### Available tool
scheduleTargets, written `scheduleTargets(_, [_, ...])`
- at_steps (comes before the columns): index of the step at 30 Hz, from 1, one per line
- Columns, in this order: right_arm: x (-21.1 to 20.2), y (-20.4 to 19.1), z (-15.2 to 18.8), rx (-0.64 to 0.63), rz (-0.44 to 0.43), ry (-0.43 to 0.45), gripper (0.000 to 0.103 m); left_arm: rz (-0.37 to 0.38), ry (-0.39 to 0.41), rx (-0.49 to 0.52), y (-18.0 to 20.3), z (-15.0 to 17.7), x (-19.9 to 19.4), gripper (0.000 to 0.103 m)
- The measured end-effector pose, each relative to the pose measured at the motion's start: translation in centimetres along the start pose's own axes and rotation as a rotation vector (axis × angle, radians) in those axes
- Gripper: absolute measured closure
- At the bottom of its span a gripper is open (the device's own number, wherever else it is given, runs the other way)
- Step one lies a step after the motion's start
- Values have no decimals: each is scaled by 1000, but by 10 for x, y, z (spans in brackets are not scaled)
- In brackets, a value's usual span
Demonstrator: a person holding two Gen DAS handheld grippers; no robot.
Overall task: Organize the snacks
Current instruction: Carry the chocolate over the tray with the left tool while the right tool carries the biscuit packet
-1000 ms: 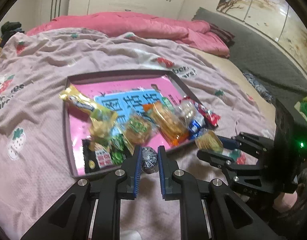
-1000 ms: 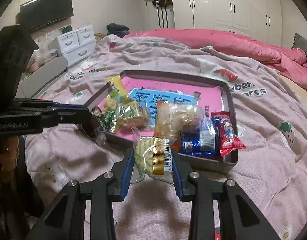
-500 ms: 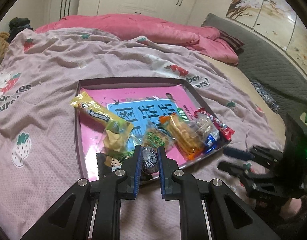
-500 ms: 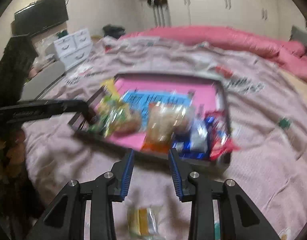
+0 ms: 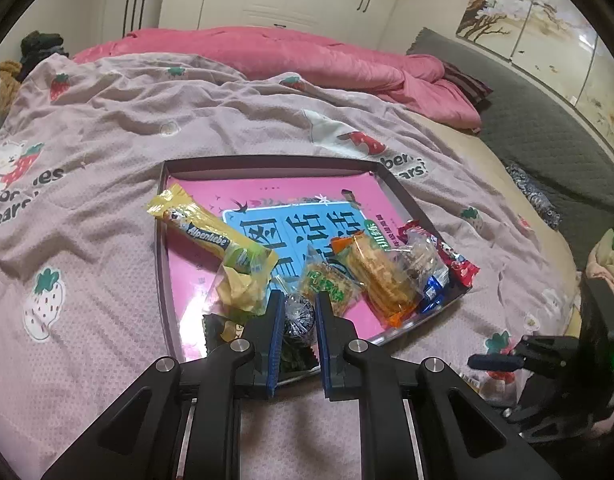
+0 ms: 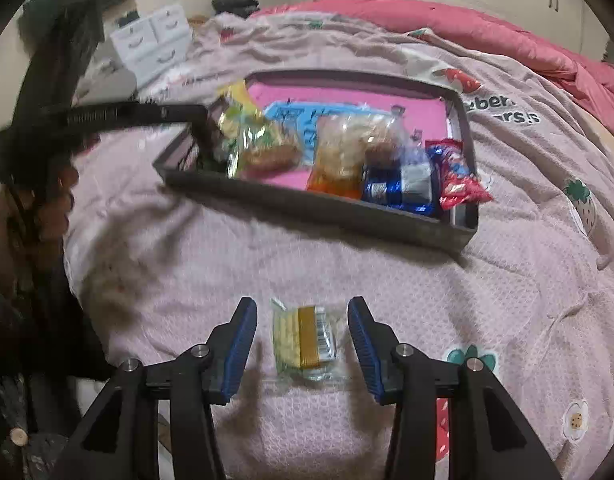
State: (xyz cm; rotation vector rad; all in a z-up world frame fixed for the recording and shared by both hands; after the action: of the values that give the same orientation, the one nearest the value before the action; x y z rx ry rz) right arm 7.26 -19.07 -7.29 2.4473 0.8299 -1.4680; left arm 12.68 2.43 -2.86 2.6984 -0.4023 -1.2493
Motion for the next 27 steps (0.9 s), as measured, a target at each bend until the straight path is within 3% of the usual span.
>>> scheduleTargets(7, [20, -13, 7, -81, 72, -81, 57, 8, 7, -3, -1, -2, -1, 87])
scheduleTargets(11, [23, -19, 8, -120, 104, -81, 69, 12, 8, -10, -2, -3, -1, 87])
scheduleTargets(15, [8, -15, 2, -89, 114, 12, 69, 18, 9, -18, -3, -4, -3, 87])
scheduleTargets(18, [-8, -3, -5, -16, 55, 100, 69, 21, 18, -21, -3, -5, -5, 87])
scheduleTargets(27, [-27, 14, -26, 61, 27, 259, 69, 23, 48, -29, -1, -12, -11, 87])
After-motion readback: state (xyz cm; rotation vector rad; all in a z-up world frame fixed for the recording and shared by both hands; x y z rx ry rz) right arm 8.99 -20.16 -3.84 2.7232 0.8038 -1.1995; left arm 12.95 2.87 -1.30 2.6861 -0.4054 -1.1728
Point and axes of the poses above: each gripper's, at about its wrist camera, not at the fingertips, and x roughly the way its jaws point, y to its right, z to its underside, the point moved 1 cm from there along x, roughly the way its jaws point, and after that the axes turned 3 degrees about x, right-handed, at the moved point
